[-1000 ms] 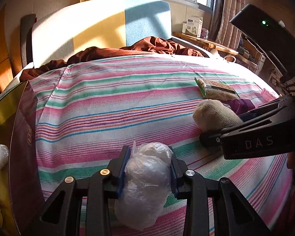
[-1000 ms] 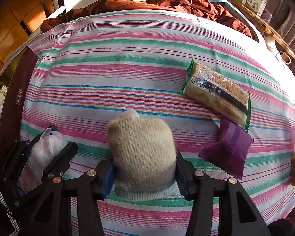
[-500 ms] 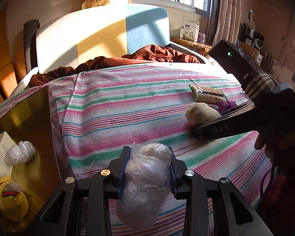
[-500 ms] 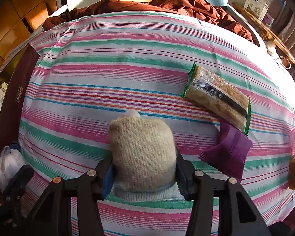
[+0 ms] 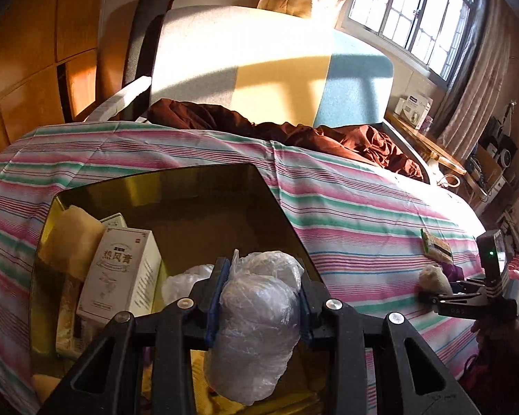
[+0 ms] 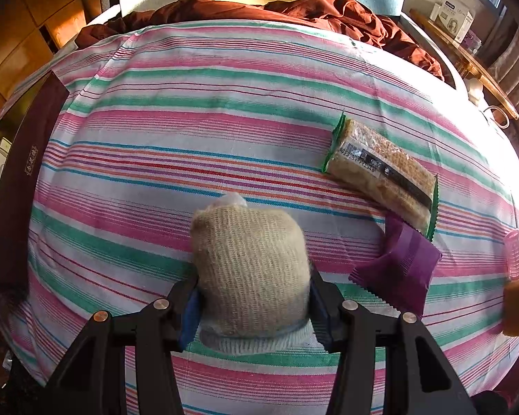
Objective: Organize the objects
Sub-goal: 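Carry the clear bag into the gold tray and open the left tool, then carry the beige sock into the gold tray and open the right tool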
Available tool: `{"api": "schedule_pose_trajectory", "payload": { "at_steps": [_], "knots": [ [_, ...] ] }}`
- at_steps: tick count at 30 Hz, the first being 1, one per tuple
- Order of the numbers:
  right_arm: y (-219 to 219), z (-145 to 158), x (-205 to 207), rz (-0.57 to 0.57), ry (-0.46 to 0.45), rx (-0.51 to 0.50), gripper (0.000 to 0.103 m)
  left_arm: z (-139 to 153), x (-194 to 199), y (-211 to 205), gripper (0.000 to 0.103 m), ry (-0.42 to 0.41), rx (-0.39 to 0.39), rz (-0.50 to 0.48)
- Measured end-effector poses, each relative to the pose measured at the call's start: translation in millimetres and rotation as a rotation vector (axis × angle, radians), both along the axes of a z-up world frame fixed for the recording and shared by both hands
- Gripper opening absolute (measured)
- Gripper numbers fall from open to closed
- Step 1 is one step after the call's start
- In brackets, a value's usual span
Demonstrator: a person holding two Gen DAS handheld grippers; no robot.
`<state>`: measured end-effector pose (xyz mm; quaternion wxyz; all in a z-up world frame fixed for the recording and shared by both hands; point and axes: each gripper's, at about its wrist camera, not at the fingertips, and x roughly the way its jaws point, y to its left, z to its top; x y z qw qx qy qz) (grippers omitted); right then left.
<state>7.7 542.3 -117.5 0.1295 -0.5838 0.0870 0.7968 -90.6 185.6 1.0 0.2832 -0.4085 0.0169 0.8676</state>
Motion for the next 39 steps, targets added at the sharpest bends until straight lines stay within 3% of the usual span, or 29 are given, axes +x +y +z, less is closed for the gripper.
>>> {"api": "schedule_pose_trajectory", "payload": {
  "at_steps": [14, 17, 19, 27, 31, 37, 39],
  "knots": [
    [4.1, -2.9, -5.7, 0.005, 0.000, 0.004, 0.053, -26.1, -84.0, 5.3, 0.038, -0.066, -0.065, 0.102],
    [0.3, -0.9, -4.8, 0.005, 0.000, 0.004, 0.053, -27.5, -97.9, 7.7, 0.054, -0.066, -0.088, 0.132],
    [0.0, -0.6, -4.5, 0.005, 0.000, 0.003, 0.053, -25.2, -98.7, 7.1, 0.057, -0.061, -0.086, 0.134],
    [1.2, -1.8, -4.3, 0.008, -0.001, 0.012, 0.053, -0.6, -44.3, -6.9, 0.060, 0.071, -0.105, 0.126],
    [-1.2, -2.3, -7.0, 0.015, -0.002, 0.031, 0.053, 8.2, -10.1, -20.3, 0.063, 0.100, -0.070, 0.128],
    [-5.1, -1.2, -13.5, 0.022, -0.003, 0.078, 0.052, 11.5, 26.2, -41.1, 0.065, 0.146, -0.071, 0.159],
    [-8.5, 1.7, -15.4, 0.019, 0.007, 0.050, 0.052, 10.9, 34.7, -45.2, 0.066, 0.160, -0.081, 0.161]
  ]
}}
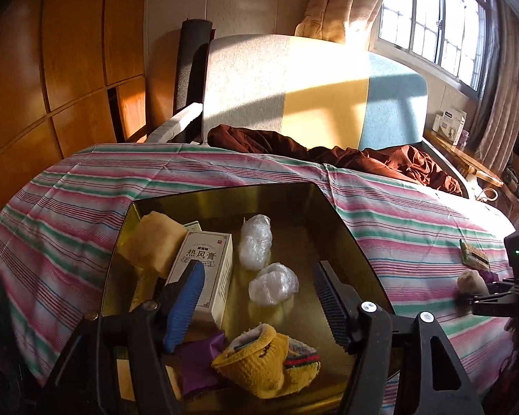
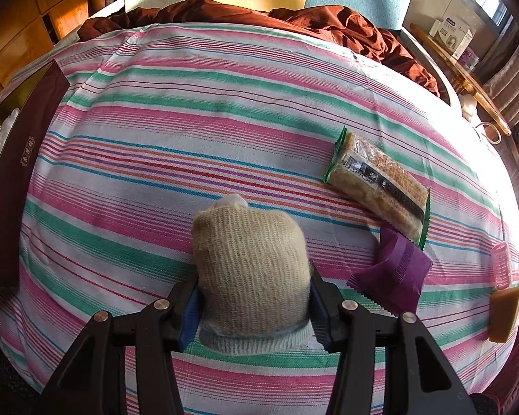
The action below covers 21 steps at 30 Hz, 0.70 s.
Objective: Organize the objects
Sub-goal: 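Carry the beige sock into the gold tray and open the right tool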
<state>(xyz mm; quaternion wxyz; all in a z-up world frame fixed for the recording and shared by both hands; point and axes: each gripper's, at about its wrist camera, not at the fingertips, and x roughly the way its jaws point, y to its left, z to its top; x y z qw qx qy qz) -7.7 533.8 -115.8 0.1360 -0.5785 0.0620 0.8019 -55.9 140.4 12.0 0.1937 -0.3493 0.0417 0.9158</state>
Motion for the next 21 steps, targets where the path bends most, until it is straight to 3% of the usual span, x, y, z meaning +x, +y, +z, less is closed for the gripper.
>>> {"api": "schedule_pose_trajectory", "payload": {
  "at_steps": [4, 6, 11, 15, 21],
  "knots": [
    [-28.1, 23.4, -5.4, 0.030, 0.075, -0.057, 0.052, -2.4, 11.3, -11.3, 0.066, -0.004, -0.002, 0.001],
    [-69.7, 52.4, 2.9, 0.058, 0.126, -0.096, 0.052, -4.3, 14.5, -16.0, 0.067, 0.000, -0.015, 0.004],
    [-148.8, 89.4, -8.9, 0.179, 0.227, -0.155, 0.052, -8.6, 16.3, -33.2, 0.067, -0.017, -0.005, 0.029],
    [-194.8, 95.1, -26.7, 0.262, 0.260, -0.179, 0.052, -11.1, 17.4, -47.9, 0.069, -0.023, 0.005, 0.052],
    [-240.1, 84.0, -44.7, 0.317, 0.241, -0.189, 0.054, -13.8, 16.4, -66.1, 0.081, -0.032, 0.013, 0.080]
  ]
}}
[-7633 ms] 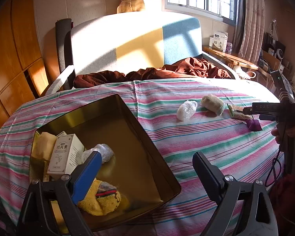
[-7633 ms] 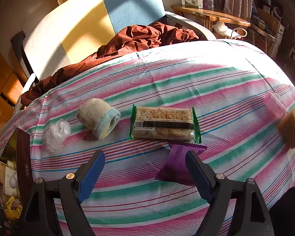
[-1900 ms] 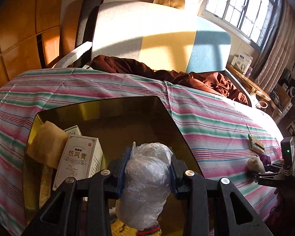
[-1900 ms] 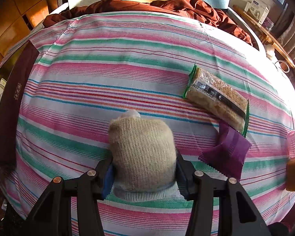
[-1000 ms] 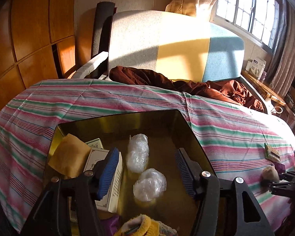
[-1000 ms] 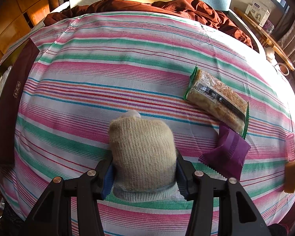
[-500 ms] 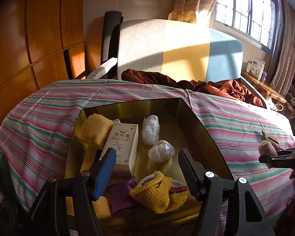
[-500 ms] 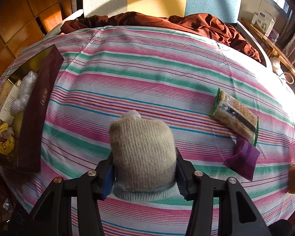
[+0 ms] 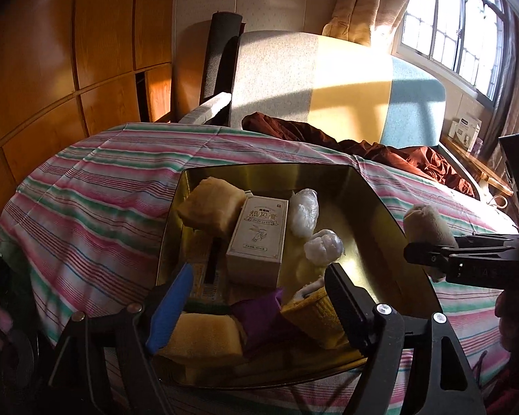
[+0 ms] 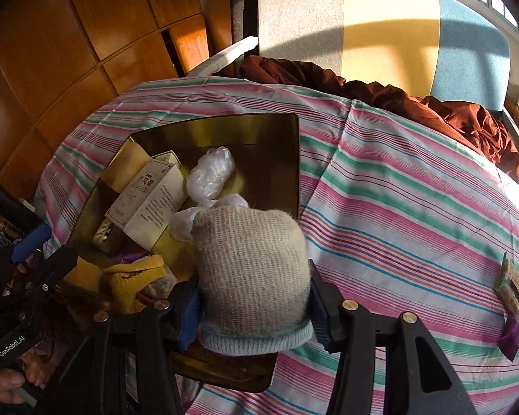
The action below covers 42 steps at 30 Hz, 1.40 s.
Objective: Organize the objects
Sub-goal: 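Carry the beige sock into the gold tray and open the right tool, then lower the right tool onto the purple packet and close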
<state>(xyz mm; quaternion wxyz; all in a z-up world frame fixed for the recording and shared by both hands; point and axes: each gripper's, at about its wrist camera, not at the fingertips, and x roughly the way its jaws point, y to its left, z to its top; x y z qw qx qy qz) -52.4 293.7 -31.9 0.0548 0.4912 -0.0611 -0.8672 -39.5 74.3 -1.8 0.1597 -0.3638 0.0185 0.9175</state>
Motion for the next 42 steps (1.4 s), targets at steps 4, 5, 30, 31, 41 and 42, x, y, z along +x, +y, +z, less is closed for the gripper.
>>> {"api": "schedule_pose_trajectory", "payload": {
  "at_steps": [4, 5, 30, 31, 41, 42],
  "knots": [
    [-14.0, -8.2, -6.6, 0.014, -0.007, 0.010, 0.058, -2.2, -0.9, -10.4, 0.085, -0.013, 0.017, 0.017],
    [-15.6, -8.2, -4.8, 0.015, -0.007, 0.007, 0.062, -2.7, -0.8, -12.3, 0.087, -0.015, 0.019, 0.020],
    [188.8, -3.7, 87.4, -0.497, -0.041, 0.096, 0.083, 6.7, 11.2, 33.4, 0.096, -0.011, 0.020, -0.119],
    [203.8, -5.0, 92.9, -0.536, -0.055, 0.099, 0.083, 7.2, 11.7, 38.2, 0.096, -0.012, 0.017, -0.131],
    [326.6, -33.1, 134.0, -0.861, -0.199, -0.014, 0.083, 15.7, 19.7, 90.5, 0.098, -0.008, -0.008, -0.256],
    [329.0, -36.5, 131.7, -0.855, -0.209, -0.018, 0.083, 17.5, 21.1, 96.9, 0.099, -0.005, -0.009, -0.271]
  ]
}}
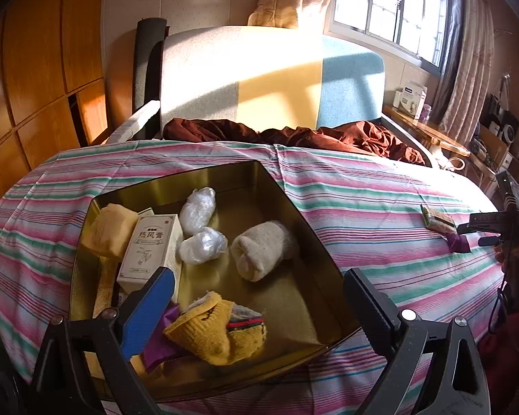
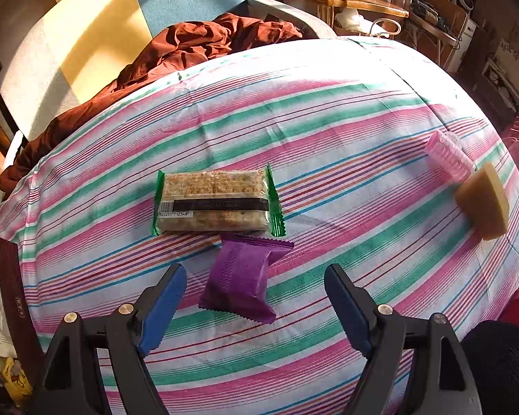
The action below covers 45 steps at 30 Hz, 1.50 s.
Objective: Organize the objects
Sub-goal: 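Lower the right tool onto the purple packet and close, then grasp the green-ended cracker packet with the left tool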
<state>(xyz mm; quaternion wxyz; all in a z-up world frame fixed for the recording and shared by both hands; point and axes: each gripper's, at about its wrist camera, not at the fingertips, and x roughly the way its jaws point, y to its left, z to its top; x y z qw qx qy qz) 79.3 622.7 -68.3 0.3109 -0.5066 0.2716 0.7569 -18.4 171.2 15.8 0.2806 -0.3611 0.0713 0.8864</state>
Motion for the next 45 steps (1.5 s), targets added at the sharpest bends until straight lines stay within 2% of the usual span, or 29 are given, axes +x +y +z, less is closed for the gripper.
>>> {"api": "schedule_pose_trajectory", "payload": {
  "at_steps": [2, 3, 5, 7, 8, 10, 15, 17, 21, 27, 37, 42, 45],
  "knots": [
    [-0.1, -5.3, -6.9, 0.026, -0.017, -0.007, 0.082, 3.0, 2.1, 12.2, 0.099, 0.003, -0.001, -0.025],
    [-1.1, -7.8, -10.2, 0.040, -0.028, -0.007, 0.078, 4.6, 2.5, 18.5, 0.099, 0.003, 0.001, -0.038],
    [-2.5, -12.7, -14.8, 0.062, -0.048, -0.002, 0.068, 7.3, 4.2, 31.4, 0.099, 0.001, 0.005, -0.063],
    [-2.7, -20.3, -17.8, 0.082, -0.076, -0.014, 0.047, 10.6, 7.0, 45.8, 0.099, 0.004, 0.006, -0.094],
    [-2.0, -23.3, -16.9, 0.085, -0.084, -0.020, 0.041, 11.9, 8.5, 53.9, 0.099, 0.006, 0.003, -0.112],
    [2.2, -21.6, -9.2, 0.058, -0.077, -0.003, 0.035, 14.2, 11.1, 70.8, 0.099, 0.008, 0.001, -0.152],
    [12.7, -10.6, 16.0, -0.031, -0.011, -0.004, 0.035, 13.0, 13.7, 118.6, 0.097, -0.008, -0.017, -0.254],
    [19.7, -5.7, 28.1, -0.084, 0.027, -0.014, 0.035, 11.4, 16.7, 142.6, 0.095, 0.016, -0.046, -0.308],
    [30.3, 6.3, 45.3, -0.166, 0.107, -0.027, 0.035, 2.8, 24.1, 198.9, 0.090, 0.047, -0.116, -0.485],
    [42.3, 16.4, 54.8, -0.209, 0.204, -0.051, 0.035, -17.5, 32.4, 279.1, 0.090, 0.074, -0.207, -0.703],
    [54.8, 12.3, 66.1, -0.266, 0.247, -0.103, 0.035, -56.5, 37.1, 375.8, 0.090, 0.162, -0.323, -0.951],
    [59.3, 9.7, 71.0, -0.282, 0.265, -0.131, 0.035, -73.0, 44.7, 409.1, 0.093, 0.228, -0.392, -1.084],
    [59.5, 9.7, 71.0, -0.281, 0.270, -0.138, 0.035, -84.7, 47.8, 425.9, 0.094, 0.228, -0.429, -1.152]
  ]
}}
